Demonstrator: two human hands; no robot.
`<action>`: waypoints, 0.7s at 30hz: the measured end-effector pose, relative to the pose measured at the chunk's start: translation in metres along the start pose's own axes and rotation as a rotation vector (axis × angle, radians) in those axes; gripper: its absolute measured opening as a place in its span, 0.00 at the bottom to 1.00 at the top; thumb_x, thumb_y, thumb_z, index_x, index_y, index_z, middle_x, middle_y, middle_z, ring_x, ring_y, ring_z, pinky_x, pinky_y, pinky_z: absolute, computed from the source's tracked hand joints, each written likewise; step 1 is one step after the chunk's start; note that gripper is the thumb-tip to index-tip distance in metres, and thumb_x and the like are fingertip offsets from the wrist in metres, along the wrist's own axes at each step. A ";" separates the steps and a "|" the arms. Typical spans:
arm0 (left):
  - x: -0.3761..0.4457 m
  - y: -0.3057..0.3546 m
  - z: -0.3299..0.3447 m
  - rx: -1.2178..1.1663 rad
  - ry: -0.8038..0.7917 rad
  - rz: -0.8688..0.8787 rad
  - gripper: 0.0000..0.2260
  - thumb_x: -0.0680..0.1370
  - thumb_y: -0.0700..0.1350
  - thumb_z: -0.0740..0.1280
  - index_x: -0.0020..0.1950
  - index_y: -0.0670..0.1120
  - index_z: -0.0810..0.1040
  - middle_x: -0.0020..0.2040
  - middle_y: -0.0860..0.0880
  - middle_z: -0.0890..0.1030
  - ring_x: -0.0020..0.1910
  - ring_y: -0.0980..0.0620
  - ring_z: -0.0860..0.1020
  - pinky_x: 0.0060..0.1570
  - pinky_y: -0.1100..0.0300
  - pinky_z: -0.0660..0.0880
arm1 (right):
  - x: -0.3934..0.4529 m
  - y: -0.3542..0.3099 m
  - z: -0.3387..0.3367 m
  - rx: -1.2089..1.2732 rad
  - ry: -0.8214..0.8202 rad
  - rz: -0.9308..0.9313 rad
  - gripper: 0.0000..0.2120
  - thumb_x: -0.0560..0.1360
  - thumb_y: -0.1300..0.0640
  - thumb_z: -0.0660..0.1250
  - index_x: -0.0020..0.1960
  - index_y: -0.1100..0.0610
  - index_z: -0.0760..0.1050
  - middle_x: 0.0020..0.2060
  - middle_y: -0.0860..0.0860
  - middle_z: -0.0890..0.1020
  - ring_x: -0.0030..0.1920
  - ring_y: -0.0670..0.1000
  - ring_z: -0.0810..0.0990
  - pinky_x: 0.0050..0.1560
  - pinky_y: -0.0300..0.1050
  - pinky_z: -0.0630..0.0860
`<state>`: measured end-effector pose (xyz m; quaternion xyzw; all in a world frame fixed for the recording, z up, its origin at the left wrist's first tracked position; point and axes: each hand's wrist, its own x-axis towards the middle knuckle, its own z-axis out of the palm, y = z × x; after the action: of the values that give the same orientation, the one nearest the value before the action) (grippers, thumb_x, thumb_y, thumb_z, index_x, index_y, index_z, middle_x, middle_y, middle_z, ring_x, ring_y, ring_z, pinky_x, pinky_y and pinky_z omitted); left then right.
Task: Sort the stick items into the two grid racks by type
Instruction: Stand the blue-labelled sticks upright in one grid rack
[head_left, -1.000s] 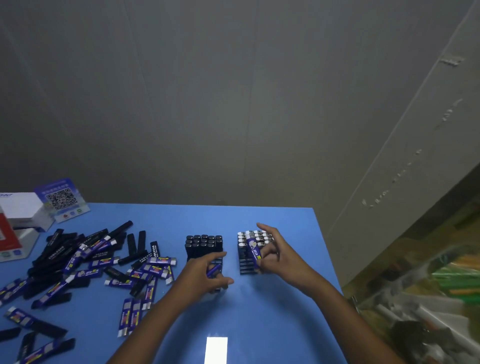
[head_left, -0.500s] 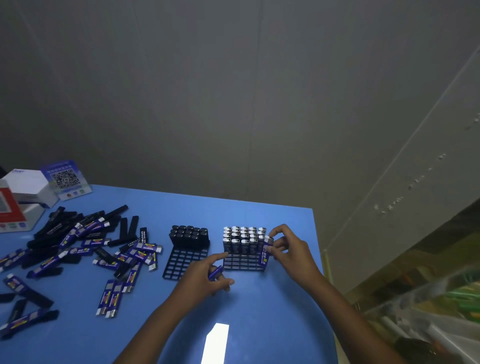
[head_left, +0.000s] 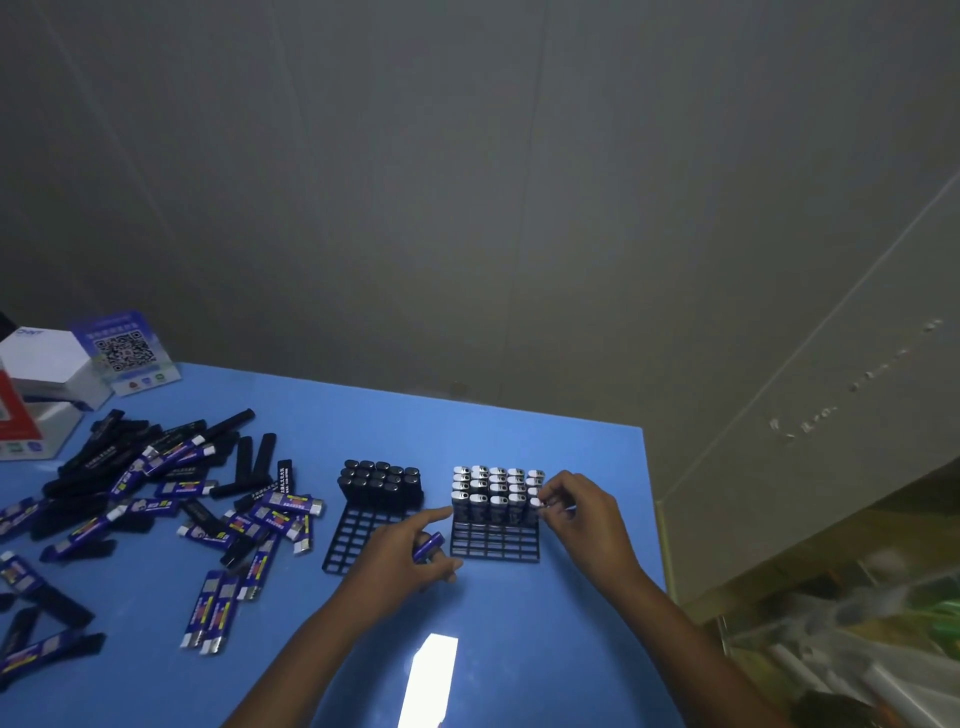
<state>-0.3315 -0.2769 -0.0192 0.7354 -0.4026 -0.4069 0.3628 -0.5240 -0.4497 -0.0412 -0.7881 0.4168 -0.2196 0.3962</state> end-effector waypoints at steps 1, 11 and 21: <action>0.002 0.000 0.000 -0.001 -0.001 0.001 0.27 0.73 0.44 0.75 0.69 0.53 0.71 0.36 0.53 0.85 0.34 0.55 0.80 0.41 0.62 0.79 | 0.000 0.001 0.001 -0.007 -0.004 0.001 0.14 0.70 0.68 0.72 0.42 0.49 0.77 0.41 0.46 0.80 0.42 0.46 0.79 0.45 0.46 0.78; 0.013 -0.001 0.003 0.016 -0.014 0.028 0.28 0.74 0.46 0.74 0.72 0.52 0.70 0.37 0.53 0.85 0.31 0.59 0.78 0.43 0.64 0.77 | 0.003 0.006 0.003 -0.279 -0.044 -0.151 0.14 0.75 0.62 0.70 0.44 0.46 0.69 0.43 0.44 0.74 0.41 0.46 0.77 0.44 0.47 0.78; 0.005 -0.003 0.002 -0.018 -0.025 0.023 0.28 0.73 0.45 0.75 0.72 0.51 0.70 0.37 0.51 0.85 0.32 0.60 0.79 0.44 0.61 0.79 | -0.001 -0.006 0.002 -0.531 -0.065 -0.239 0.06 0.76 0.55 0.69 0.50 0.50 0.73 0.47 0.44 0.72 0.46 0.47 0.73 0.36 0.41 0.66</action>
<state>-0.3307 -0.2807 -0.0239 0.7223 -0.4119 -0.4152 0.3691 -0.5205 -0.4461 -0.0375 -0.9144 0.3509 -0.1227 0.1605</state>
